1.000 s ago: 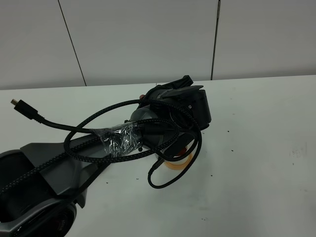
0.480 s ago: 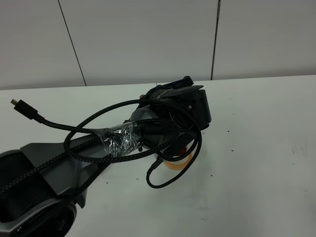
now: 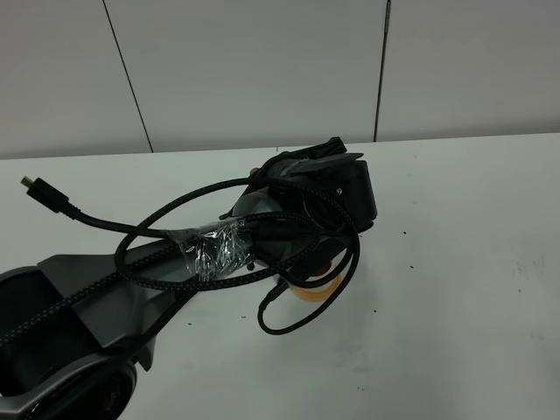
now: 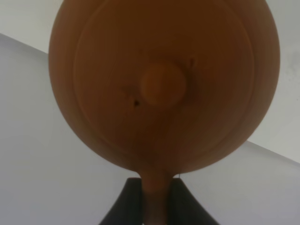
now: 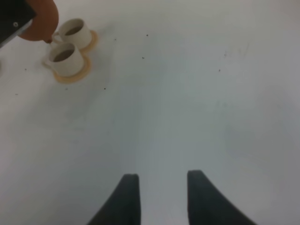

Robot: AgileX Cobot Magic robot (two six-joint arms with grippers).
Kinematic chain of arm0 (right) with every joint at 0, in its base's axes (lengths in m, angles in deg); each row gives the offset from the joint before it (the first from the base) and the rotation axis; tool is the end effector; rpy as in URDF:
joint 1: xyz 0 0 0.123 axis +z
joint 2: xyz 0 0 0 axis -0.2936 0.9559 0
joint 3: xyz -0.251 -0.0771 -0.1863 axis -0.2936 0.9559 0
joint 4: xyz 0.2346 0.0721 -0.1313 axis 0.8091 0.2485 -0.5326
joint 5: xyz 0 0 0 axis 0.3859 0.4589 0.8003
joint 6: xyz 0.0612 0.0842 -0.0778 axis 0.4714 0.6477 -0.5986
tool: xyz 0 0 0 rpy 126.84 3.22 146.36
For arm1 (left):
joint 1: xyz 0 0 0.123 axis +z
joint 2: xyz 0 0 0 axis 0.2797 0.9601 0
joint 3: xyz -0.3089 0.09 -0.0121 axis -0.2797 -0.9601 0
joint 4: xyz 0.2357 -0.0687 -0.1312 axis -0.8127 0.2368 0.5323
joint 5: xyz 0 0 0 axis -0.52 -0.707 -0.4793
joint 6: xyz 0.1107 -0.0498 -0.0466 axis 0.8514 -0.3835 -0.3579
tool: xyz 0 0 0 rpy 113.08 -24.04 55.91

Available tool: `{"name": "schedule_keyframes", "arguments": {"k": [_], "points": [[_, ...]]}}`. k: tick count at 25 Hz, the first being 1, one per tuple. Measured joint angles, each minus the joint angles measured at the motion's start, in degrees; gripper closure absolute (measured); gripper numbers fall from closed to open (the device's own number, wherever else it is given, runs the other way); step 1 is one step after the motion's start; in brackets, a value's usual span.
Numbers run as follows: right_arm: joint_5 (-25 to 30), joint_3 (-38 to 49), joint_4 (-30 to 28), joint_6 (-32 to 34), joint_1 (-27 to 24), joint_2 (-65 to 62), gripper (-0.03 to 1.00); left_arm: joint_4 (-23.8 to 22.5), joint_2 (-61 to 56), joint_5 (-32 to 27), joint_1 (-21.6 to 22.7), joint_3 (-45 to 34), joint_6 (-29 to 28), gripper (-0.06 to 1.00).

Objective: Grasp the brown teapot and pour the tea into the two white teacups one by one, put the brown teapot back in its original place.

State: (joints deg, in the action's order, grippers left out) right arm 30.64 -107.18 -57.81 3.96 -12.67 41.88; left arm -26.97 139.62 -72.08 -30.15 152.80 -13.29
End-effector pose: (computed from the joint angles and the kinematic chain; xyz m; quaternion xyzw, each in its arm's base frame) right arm 0.0129 0.0271 0.2690 -0.0553 0.8500 0.1235 0.5090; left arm 0.4519 -0.3327 0.1968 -0.8444 -0.2539 -0.4716 0.0122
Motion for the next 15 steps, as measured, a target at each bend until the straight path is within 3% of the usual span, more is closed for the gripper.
{"name": "schedule_keyframes", "arguments": {"k": [15], "points": [[0.0, 0.0, 0.0, 0.0, 0.0, 0.0, 0.73, 0.0, 0.0, 0.0, 0.0, 0.0, 0.1, 0.77]]}}
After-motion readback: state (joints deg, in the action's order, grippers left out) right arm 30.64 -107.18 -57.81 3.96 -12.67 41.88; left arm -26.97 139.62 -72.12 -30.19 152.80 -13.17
